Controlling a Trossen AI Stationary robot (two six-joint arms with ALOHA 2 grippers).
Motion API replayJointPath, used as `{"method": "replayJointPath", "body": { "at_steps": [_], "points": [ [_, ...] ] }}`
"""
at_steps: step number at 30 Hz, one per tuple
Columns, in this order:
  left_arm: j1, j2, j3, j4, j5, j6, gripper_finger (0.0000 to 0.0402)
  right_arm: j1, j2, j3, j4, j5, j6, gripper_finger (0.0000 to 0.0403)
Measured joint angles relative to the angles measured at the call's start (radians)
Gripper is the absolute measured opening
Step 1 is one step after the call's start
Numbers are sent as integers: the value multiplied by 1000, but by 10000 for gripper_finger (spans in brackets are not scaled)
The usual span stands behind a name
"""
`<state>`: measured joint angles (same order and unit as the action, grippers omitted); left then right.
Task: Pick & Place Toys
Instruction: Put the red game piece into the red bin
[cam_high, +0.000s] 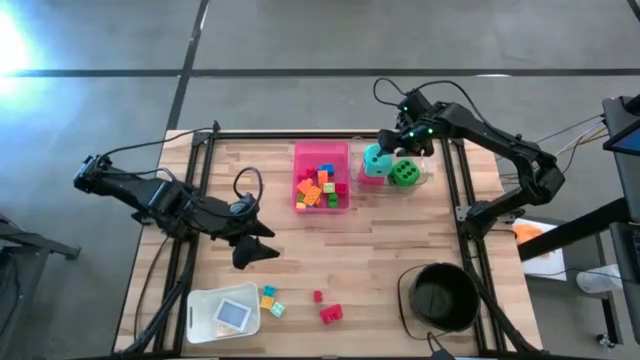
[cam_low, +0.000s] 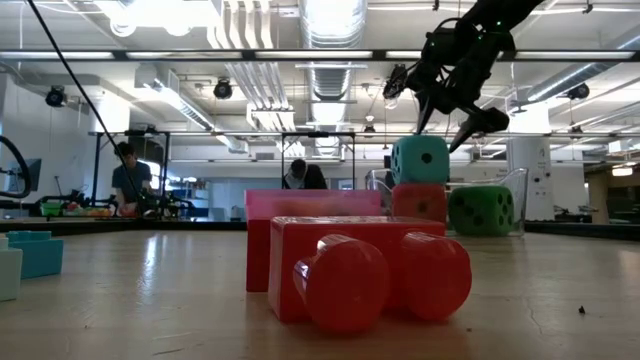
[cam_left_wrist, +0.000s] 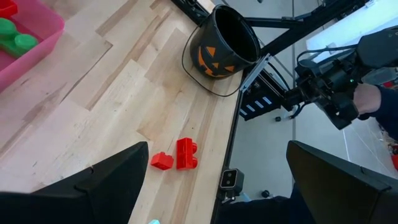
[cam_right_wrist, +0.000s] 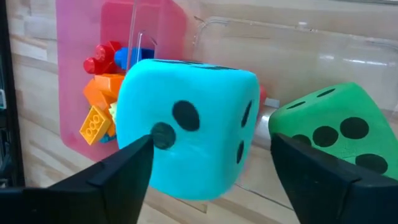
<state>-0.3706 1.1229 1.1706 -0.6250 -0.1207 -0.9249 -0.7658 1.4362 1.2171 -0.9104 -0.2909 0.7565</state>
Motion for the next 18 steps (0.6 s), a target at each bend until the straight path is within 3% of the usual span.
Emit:
{"method": "replayJointPath", "body": {
  "at_steps": [11,18],
  "points": [
    [0,0,0,0,0,-15,388,0,-25,0,0,-1,-4,368],
    [0,8,0,0,3,-19,388,48,-186,3,-52,42,-47,370]
  ]
}}
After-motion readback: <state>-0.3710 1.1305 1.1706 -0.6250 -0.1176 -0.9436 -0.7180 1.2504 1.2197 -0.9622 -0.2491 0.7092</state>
